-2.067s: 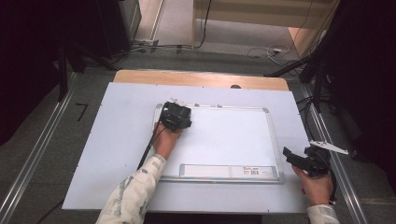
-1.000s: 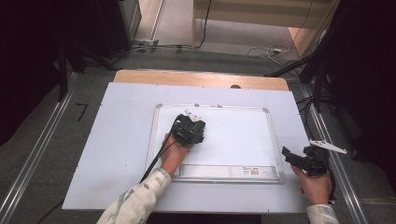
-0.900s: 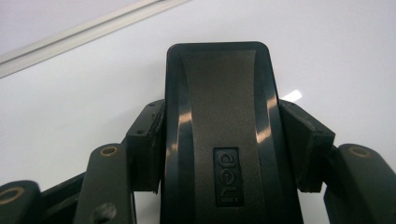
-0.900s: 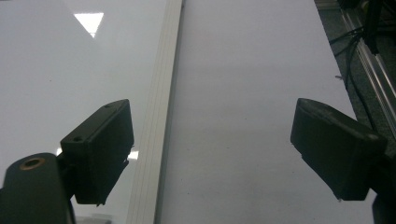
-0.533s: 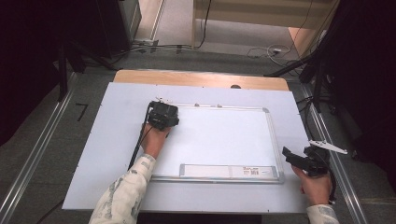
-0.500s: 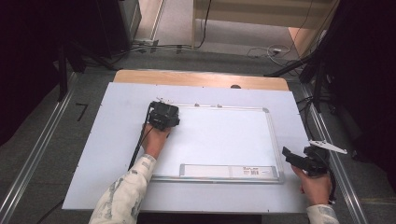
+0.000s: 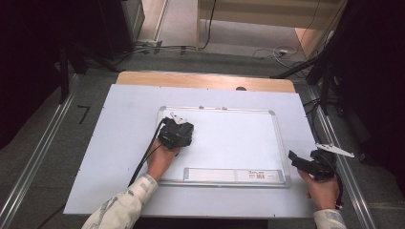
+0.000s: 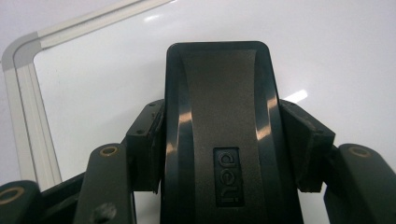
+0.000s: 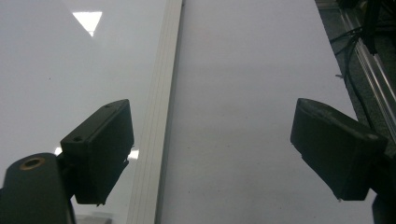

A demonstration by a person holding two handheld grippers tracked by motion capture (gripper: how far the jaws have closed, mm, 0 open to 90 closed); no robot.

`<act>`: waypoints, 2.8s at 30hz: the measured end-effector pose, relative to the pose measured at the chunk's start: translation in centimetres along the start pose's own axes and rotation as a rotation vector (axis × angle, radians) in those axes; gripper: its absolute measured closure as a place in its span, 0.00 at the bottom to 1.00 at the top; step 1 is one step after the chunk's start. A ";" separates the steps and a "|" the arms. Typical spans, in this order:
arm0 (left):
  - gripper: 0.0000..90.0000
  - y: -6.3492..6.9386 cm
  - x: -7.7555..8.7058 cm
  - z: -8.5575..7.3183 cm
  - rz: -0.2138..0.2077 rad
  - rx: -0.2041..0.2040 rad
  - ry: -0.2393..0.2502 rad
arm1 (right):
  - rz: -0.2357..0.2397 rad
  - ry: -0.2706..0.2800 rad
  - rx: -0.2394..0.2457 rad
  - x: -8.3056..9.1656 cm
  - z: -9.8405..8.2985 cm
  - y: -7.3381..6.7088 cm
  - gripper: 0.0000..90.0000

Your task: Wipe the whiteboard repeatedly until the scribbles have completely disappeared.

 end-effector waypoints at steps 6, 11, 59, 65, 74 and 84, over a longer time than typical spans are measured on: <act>0.45 0.5 0.9 -1.0 0.008 -0.004 -0.002 | -0.001 -0.001 -0.004 0.1 0.0 0.0 0.13; 0.46 1.0 1.5 -1.7 0.010 -0.010 0.003 | 0.002 0.006 -0.004 0.3 0.0 0.0 0.13; 0.45 1.1 7.0 -1.7 -0.009 0.062 0.120 | 0.011 0.004 0.012 0.0 0.2 -0.3 0.13; 0.45 1.1 8.0 -2.1 0.011 0.085 0.142 | 0.011 0.004 0.012 0.0 0.2 -0.3 0.13; 0.45 0.8 8.6 -2.9 0.041 0.118 0.145 | 0.012 0.005 0.013 0.0 0.2 -0.4 0.13; 0.45 0.7 7.9 -4.0 0.068 0.149 0.118 | 0.010 0.004 0.012 0.0 0.2 -0.4 0.13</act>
Point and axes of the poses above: each handheld gripper's, and its own axes: x roughly backward along the jaws, z roughly out of its top, y roughly to its right, the point moved 5 cm from there along -x, roughly forward along the jaws, and after that the axes turned 2 degrees about -y, right-handed, at the moved point
